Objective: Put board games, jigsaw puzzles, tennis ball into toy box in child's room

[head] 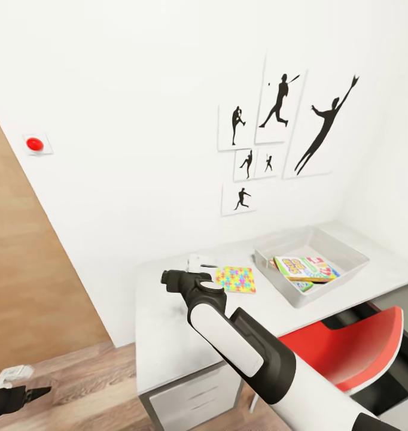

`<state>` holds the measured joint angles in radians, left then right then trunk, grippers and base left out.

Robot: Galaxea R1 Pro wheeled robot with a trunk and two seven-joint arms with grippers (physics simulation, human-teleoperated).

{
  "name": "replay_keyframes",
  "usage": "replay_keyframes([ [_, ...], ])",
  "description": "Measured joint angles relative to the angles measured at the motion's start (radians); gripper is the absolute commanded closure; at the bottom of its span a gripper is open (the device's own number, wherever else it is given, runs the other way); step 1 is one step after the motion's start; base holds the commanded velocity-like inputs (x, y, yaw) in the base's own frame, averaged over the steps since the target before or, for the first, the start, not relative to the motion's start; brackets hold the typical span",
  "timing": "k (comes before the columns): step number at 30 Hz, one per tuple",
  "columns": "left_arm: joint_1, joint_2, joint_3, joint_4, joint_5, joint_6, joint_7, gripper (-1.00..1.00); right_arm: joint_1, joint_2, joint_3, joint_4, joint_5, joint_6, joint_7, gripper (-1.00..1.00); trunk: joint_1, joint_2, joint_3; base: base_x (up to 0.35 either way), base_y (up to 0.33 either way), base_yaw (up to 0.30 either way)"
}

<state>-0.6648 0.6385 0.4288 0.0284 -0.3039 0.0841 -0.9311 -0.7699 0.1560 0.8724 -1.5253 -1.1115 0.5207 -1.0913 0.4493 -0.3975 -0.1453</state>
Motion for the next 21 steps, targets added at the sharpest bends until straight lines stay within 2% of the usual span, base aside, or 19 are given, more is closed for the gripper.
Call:
replay_keyframes([
  [4, 0.0, -0.001, 0.001, 0.0, 0.0, -0.001, 0.0, -1.0, 0.0, 0.0, 0.0, 0.004, 0.0, 0.0, 0.0, -1.0, 0.0, 0.0, -0.005, -0.001, 0.086, -0.184],
  [8, 0.001, -0.001, 0.001, 0.0, 0.0, -0.002, -0.001, -1.0, 0.0, 0.0, 0.0, 0.006, 0.0, 0.0, 0.0, -1.0, 0.0, 0.0, -0.009, -0.157, 0.102, -0.138],
  [13, 0.001, -0.001, 0.001, 0.0, 0.0, -0.002, -0.001, -1.0, 0.002, -0.001, 0.0, 0.009, 0.001, 0.002, 0.0, -1.0, 0.0, 0.0, -0.012, -0.125, 0.079, -0.044],
  [21, 0.001, -0.001, 0.0, 0.0, 0.0, -0.002, -0.001, -1.0, 0.018, 0.0, 0.0, 0.01, 0.002, 0.003, 0.002, -1.0, 0.0, 0.0, -0.012, -0.024, 0.065, -0.008],
])
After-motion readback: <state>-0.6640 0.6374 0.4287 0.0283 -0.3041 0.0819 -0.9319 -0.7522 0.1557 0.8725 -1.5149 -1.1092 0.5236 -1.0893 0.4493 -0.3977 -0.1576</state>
